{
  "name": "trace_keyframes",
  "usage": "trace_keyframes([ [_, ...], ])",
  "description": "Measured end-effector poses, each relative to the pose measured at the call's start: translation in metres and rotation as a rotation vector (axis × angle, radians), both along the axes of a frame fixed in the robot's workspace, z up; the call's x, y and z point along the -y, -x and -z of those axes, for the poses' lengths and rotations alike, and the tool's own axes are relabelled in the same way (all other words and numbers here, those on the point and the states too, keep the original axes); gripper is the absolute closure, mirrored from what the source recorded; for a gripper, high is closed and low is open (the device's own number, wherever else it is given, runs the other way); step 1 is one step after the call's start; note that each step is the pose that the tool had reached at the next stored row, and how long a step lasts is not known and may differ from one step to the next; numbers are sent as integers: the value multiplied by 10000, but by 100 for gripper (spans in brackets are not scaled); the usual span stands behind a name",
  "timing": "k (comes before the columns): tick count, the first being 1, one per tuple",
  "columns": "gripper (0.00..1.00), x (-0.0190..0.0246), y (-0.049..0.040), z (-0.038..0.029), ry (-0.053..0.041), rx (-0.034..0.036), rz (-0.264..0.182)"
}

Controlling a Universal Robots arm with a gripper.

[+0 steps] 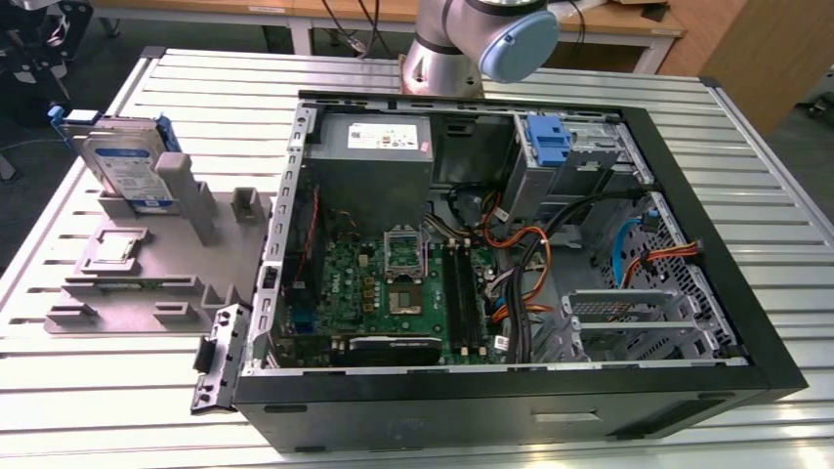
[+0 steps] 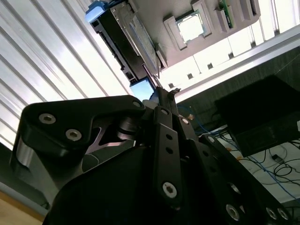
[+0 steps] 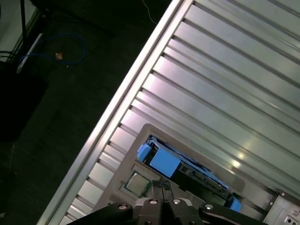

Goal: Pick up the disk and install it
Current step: 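Pick up the disk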

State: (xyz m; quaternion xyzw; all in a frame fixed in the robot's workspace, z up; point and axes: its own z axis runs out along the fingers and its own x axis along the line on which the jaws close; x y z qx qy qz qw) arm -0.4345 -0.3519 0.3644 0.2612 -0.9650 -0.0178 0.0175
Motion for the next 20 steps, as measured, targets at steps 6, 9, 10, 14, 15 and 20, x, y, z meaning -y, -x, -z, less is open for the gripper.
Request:
trace_keyframes([
  [6, 90, 0, 0, 0, 0, 0, -494],
  [9, 90, 0, 0, 0, 0, 0, -1073],
  [10, 90, 0, 0, 0, 0, 0, -1129],
  [14, 90, 0, 0, 0, 0, 0, -1339],
  [15, 90, 0, 0, 0, 0, -1, -1392],
  [20, 90, 0, 0, 0, 0, 1, -1694],
])
